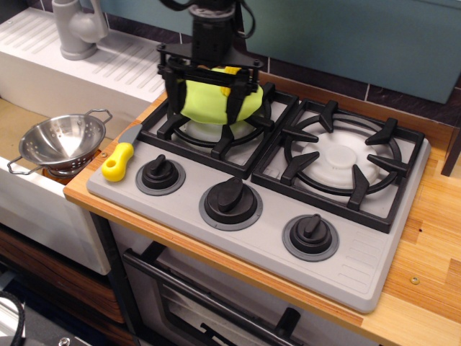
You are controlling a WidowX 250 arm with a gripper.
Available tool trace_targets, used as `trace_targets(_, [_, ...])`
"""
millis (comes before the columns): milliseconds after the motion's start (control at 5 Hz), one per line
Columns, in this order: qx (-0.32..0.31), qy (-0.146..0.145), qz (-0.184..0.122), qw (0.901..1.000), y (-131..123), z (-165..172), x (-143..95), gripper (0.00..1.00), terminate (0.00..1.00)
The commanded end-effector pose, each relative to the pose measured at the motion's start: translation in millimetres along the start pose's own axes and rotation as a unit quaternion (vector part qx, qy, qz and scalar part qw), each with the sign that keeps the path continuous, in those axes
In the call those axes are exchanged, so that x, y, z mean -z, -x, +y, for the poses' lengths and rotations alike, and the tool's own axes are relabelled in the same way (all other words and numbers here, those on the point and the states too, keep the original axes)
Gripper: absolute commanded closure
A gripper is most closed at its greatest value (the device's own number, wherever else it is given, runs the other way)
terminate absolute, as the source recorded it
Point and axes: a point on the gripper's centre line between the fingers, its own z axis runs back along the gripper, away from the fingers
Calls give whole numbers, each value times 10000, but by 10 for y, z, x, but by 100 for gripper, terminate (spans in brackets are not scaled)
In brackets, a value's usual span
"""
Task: End effector transition from object to object
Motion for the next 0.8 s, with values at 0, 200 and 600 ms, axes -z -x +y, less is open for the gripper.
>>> trace_targets(0, [104,-124,-486,9987,55,296,-151,0,0])
trace_targets(200, [148,-194,-544,9982,68,388,-102,0,0])
trace_targets(600, [282,-291,-673,9969,66,569,26,0,0])
